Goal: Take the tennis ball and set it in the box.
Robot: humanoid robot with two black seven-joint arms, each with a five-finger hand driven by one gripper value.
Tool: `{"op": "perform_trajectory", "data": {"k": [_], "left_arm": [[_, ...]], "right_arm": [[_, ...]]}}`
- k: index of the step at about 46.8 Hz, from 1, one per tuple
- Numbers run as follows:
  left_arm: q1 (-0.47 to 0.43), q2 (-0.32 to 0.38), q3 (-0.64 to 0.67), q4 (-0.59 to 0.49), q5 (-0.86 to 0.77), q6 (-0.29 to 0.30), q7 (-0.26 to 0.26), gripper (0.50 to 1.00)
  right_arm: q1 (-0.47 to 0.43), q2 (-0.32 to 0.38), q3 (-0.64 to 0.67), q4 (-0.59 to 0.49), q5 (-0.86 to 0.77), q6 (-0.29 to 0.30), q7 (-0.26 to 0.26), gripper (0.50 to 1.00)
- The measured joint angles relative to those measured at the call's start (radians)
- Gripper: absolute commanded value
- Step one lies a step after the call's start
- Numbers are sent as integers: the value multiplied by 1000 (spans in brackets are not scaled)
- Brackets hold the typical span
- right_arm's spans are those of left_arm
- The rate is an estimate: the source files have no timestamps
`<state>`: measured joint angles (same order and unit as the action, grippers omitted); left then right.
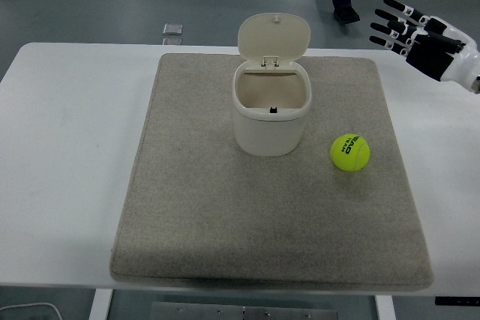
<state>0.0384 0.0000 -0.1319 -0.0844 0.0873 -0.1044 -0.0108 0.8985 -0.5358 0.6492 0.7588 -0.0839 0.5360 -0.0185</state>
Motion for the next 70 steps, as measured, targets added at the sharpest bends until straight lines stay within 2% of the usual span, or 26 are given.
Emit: {"op": "perform_trajectory", "data": {"k": [15,22,38,51,56,70], "left_arm": [[0,0,0,0,0,0,0,992],[0,0,0,0,-1,0,0,992],[0,0,0,0,0,-1,0,992],[0,0,0,0,0,-1,0,992],[0,0,0,0,0,0,0,992],[0,0,0,0,0,-1,0,992]], "right_arm": [[9,-44,9,2,-197,72,1,913],[25,-60,13,3,-285,75,9,913],[30,-87,12,28,-556,75,148,913],[16,-155,2,178,-762,75,269,913],[-4,-178,1,242,-818,75,295,913],[-60,-199,1,378,-982,75,320,911]]}}
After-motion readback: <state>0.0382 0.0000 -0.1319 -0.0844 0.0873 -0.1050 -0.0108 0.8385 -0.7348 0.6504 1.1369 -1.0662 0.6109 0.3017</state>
